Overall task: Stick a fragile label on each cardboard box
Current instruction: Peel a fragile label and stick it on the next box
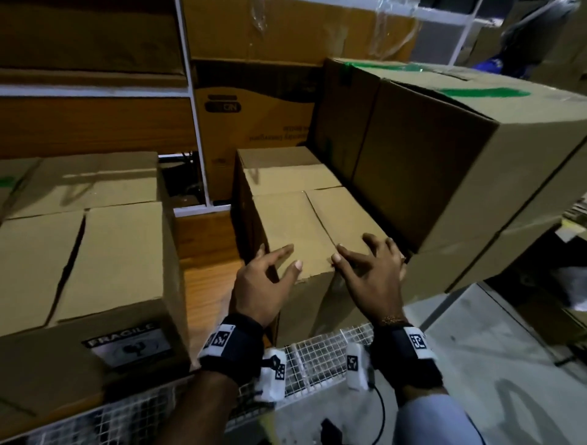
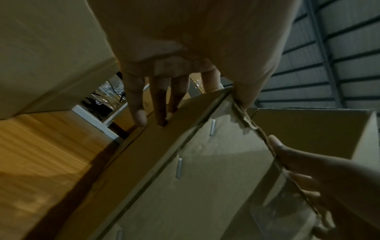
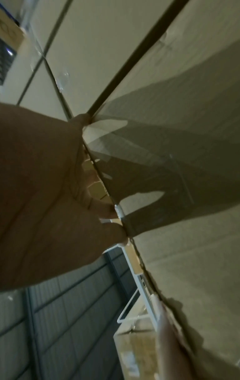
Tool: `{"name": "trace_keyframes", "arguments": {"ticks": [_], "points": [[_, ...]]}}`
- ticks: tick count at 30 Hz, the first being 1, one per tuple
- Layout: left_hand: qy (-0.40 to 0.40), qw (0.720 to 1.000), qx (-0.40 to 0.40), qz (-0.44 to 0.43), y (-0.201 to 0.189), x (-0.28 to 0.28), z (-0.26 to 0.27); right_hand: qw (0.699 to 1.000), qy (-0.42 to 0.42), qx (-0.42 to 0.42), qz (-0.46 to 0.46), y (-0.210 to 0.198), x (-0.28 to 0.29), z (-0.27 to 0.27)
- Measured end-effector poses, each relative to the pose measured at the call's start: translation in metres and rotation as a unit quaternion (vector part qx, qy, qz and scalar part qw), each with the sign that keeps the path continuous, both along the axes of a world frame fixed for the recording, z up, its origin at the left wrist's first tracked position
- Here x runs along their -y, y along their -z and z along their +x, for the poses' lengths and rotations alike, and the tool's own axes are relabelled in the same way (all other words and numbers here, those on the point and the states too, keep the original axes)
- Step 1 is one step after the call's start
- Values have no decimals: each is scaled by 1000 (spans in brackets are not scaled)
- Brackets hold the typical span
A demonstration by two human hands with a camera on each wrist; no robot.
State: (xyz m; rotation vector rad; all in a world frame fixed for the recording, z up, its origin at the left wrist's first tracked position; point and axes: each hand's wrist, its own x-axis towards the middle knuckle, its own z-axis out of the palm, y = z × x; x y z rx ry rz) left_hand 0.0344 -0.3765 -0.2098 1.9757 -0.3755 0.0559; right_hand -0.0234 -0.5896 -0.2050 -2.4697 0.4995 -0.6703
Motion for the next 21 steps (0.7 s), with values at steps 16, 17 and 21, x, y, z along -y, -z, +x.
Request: {"name": "trace_keyframes", "arguments": {"ticks": [16,17,21], "points": [[-33,996,-31,-73,13,0,-40,996,-88,-30,4,-5,42,-32],[-51,995,-30,-75,17,-1,-44,995,-98,-23,10,-2,44,-34],[-144,975,-93,-144,35,-5,-61,993,-102,-11,59,10,41,-38]]}}
